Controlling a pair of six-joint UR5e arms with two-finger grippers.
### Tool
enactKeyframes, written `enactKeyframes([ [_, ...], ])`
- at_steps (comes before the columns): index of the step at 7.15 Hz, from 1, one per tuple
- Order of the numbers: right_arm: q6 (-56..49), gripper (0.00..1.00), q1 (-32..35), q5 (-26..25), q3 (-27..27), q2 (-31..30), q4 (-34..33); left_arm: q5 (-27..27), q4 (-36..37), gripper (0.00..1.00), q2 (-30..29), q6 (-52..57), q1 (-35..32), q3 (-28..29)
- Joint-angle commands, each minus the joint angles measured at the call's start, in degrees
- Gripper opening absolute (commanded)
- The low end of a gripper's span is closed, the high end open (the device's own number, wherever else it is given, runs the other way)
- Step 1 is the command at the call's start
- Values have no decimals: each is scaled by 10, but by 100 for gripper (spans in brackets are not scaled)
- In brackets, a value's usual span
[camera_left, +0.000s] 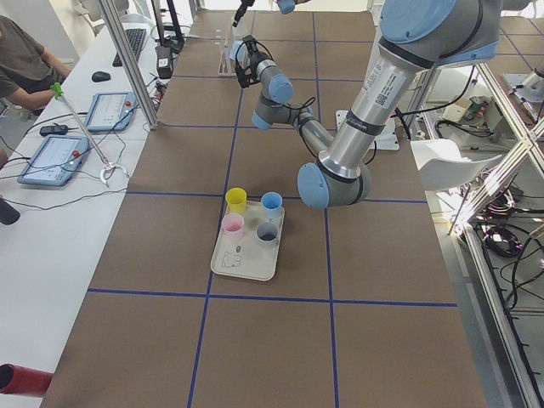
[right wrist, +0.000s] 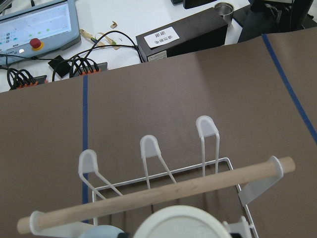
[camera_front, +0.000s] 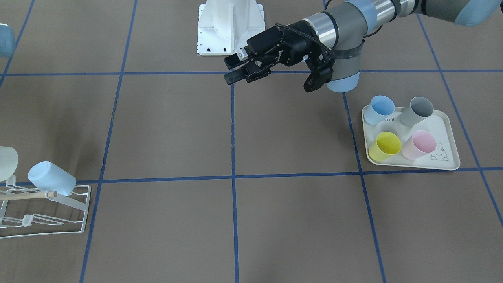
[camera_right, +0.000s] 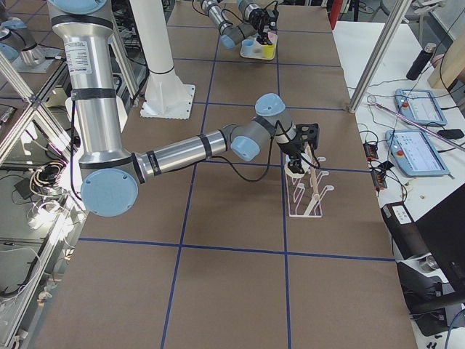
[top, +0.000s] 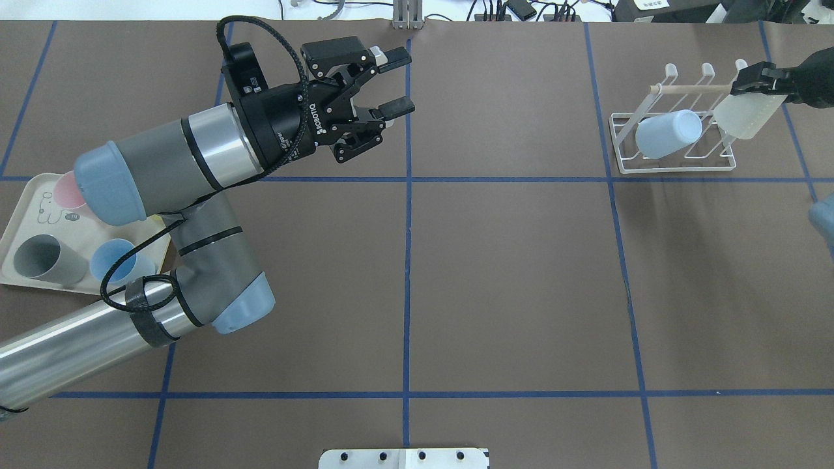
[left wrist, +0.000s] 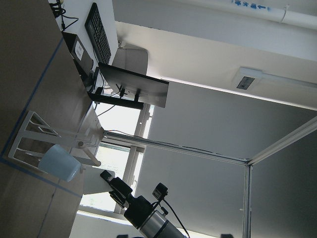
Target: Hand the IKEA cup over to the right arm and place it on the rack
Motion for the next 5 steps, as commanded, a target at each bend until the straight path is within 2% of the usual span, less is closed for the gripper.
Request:
enactKeyframes([
  [1, -1, 0, -1, 0, -6, 3, 1, 0, 0, 69, 0, 0, 0, -1],
  [5, 1, 0, -3, 0, -22, 4, 6, -1, 1, 69, 0, 0, 0, -2],
])
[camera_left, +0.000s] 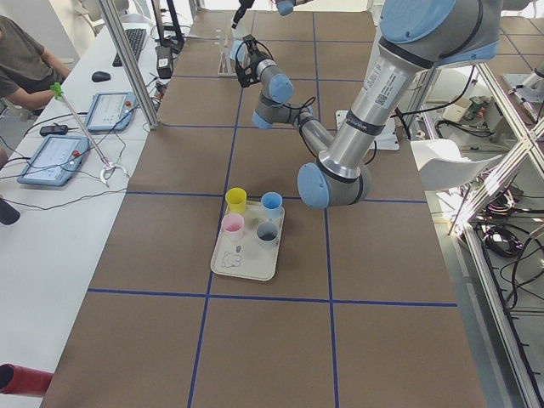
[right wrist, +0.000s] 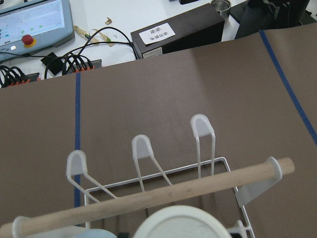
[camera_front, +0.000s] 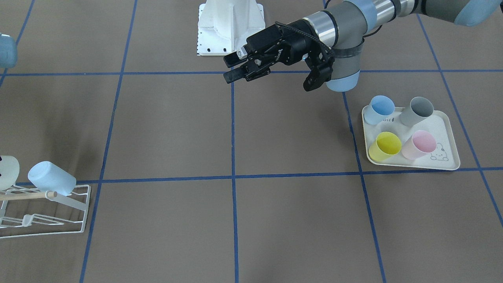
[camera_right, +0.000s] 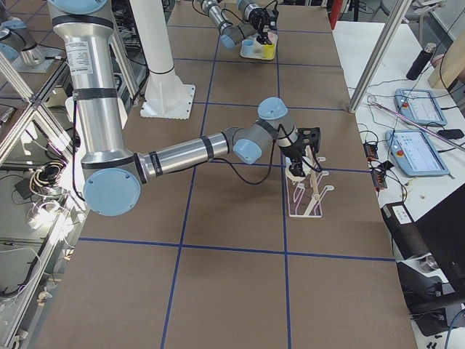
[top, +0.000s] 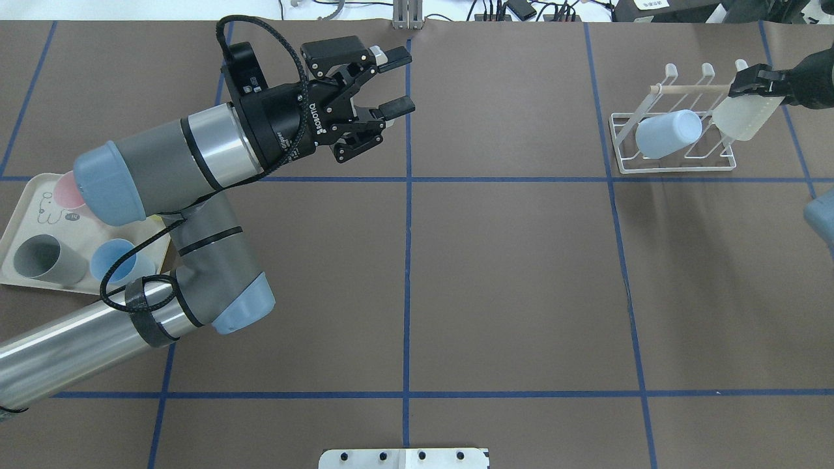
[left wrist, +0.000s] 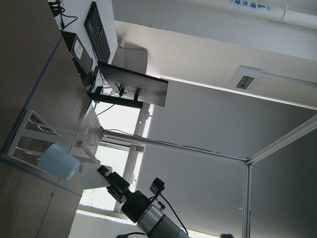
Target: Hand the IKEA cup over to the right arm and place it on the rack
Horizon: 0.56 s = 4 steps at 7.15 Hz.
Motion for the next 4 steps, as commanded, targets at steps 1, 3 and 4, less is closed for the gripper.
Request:
enactKeyframes([
  [1, 1, 0, -3, 0, -6, 0, 0, -1, 1, 69, 0, 0, 0, -1],
  [3, 0, 0, -10, 0, -12, 0, 0, -1, 0, 69, 0, 0, 0, 0],
  [4, 0, 0, -13, 0, -13, 0, 0, -1, 0, 69, 0, 0, 1, 0],
])
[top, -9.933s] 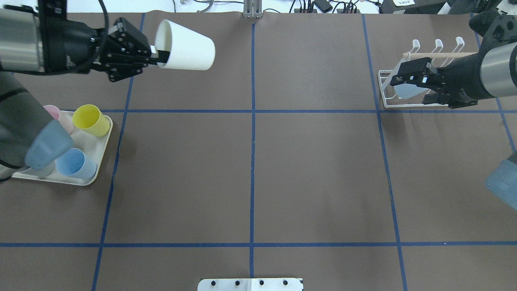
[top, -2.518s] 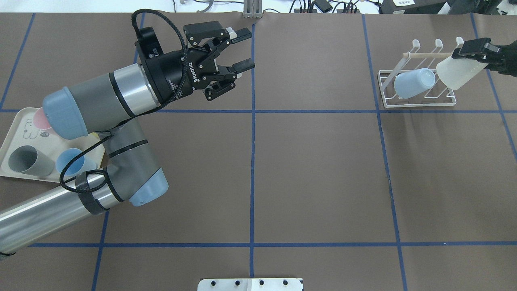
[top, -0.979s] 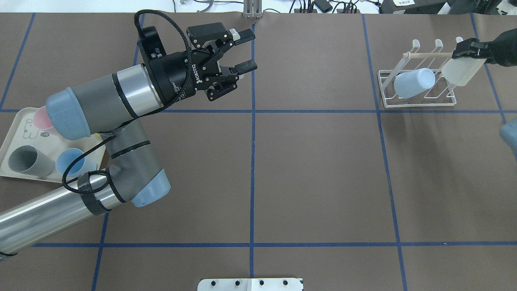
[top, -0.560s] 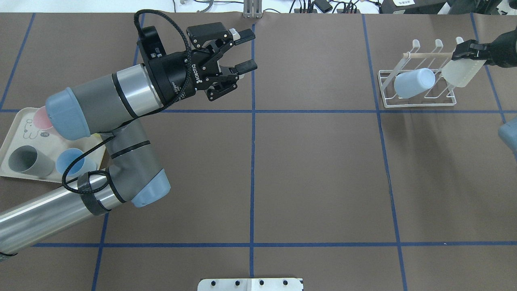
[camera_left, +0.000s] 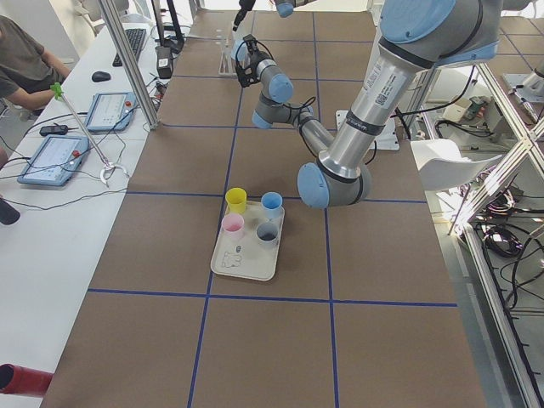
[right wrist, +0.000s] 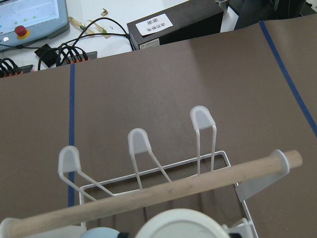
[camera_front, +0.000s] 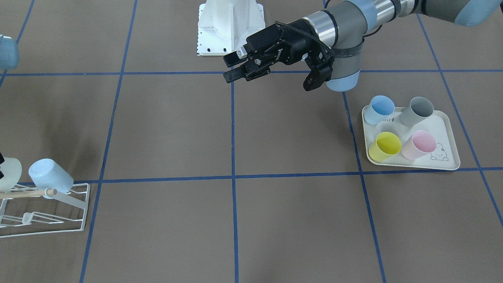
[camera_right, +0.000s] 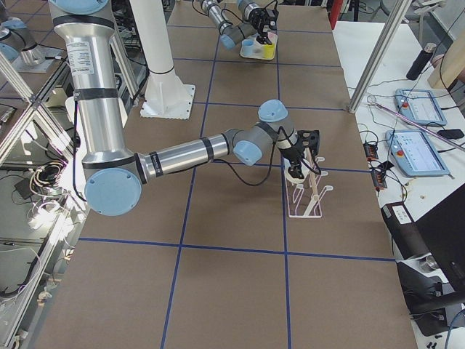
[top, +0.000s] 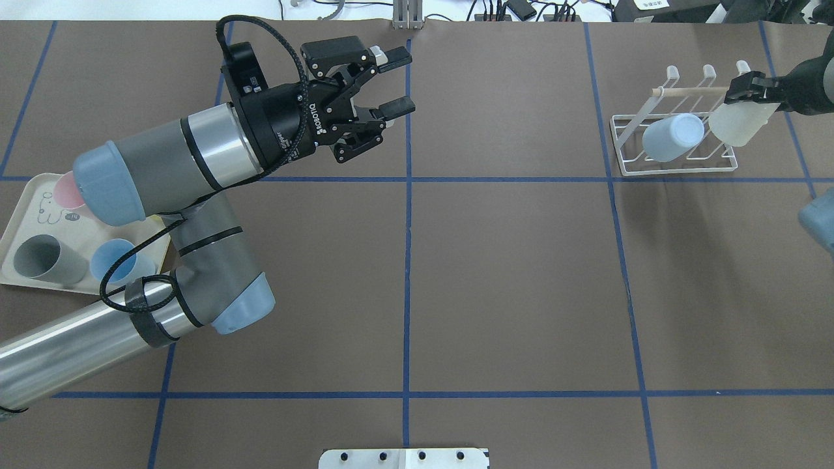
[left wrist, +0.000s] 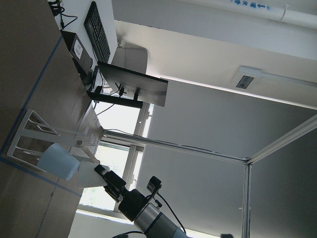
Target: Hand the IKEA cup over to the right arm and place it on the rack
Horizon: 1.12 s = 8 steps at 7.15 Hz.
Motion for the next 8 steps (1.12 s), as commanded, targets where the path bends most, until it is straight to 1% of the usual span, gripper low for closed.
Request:
enactKeyframes([
  [1, 1, 0, -7, 0, -4, 0, 0, 0, 0, 69, 0, 0, 1, 0],
  [3, -1, 0, -12, -4, -6, 0, 0, 0, 0, 69, 0, 0, 1, 0],
  [4, 1, 95, -16, -13, -12, 4, 1, 0, 0, 69, 0, 0, 1, 0],
  [5, 5, 100, -19, -24, -15, 9, 1, 0, 0, 69, 0, 0, 1, 0],
  [7, 1, 100, -19, -22, -17, 21, 1, -1, 1, 69, 3, 24, -4, 0],
  [8, 2, 100, -19, -18, -9, 30, -3, -1, 29, 69, 6, 81, -8, 0],
])
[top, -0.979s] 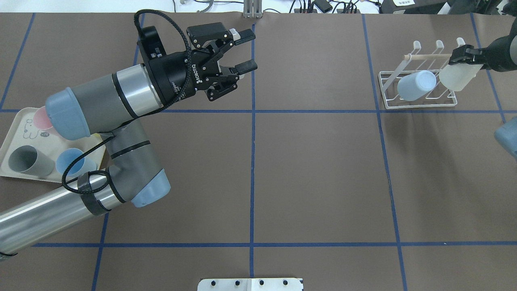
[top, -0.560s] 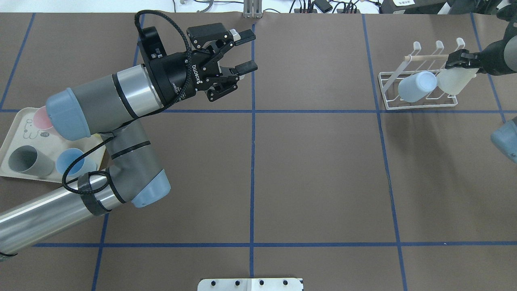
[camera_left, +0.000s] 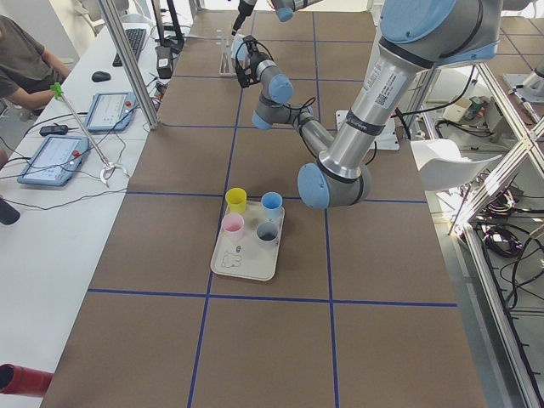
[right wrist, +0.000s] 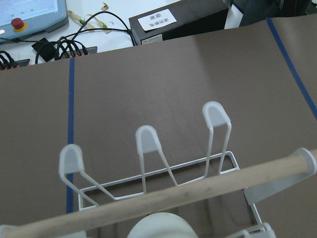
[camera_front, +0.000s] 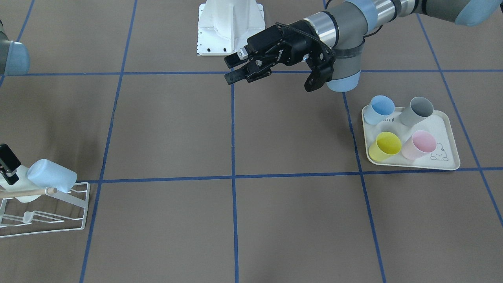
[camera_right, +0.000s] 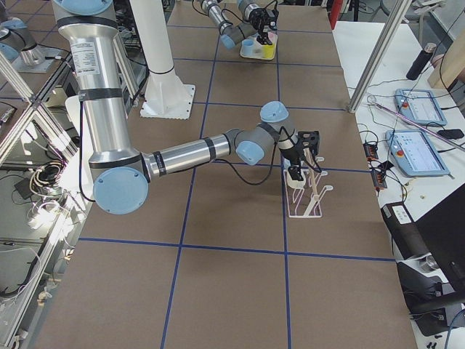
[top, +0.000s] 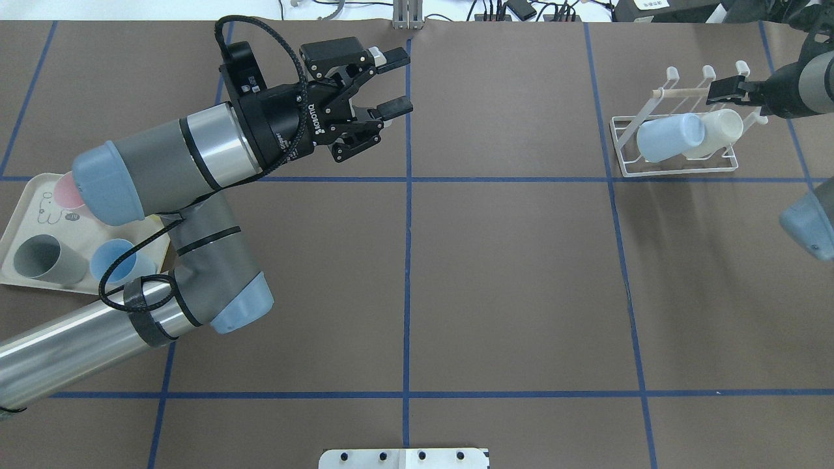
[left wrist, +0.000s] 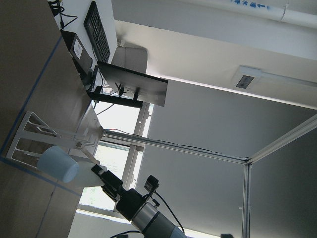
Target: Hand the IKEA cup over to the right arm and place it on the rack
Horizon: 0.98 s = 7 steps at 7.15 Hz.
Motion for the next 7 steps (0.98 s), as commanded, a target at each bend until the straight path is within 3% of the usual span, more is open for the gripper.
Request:
enactKeyframes([
  [1, 1, 100, 2, 16, 20, 11, -6, -23, 111, 69, 3, 153, -21, -4],
  [2, 4, 100, 8, 40, 39, 6, -14, -63, 238, 69, 10, 260, -61, -33],
  [4, 4, 100, 8, 51, 95, -3, -56, -72, 423, 65, 115, 488, -119, -134],
  [6, 27, 100, 4, 58, 130, 1, -89, -100, 482, 62, 249, 720, -177, -199],
  [7, 29, 100, 4, 62, 131, 0, -89, -181, 483, 61, 303, 804, -234, -202],
])
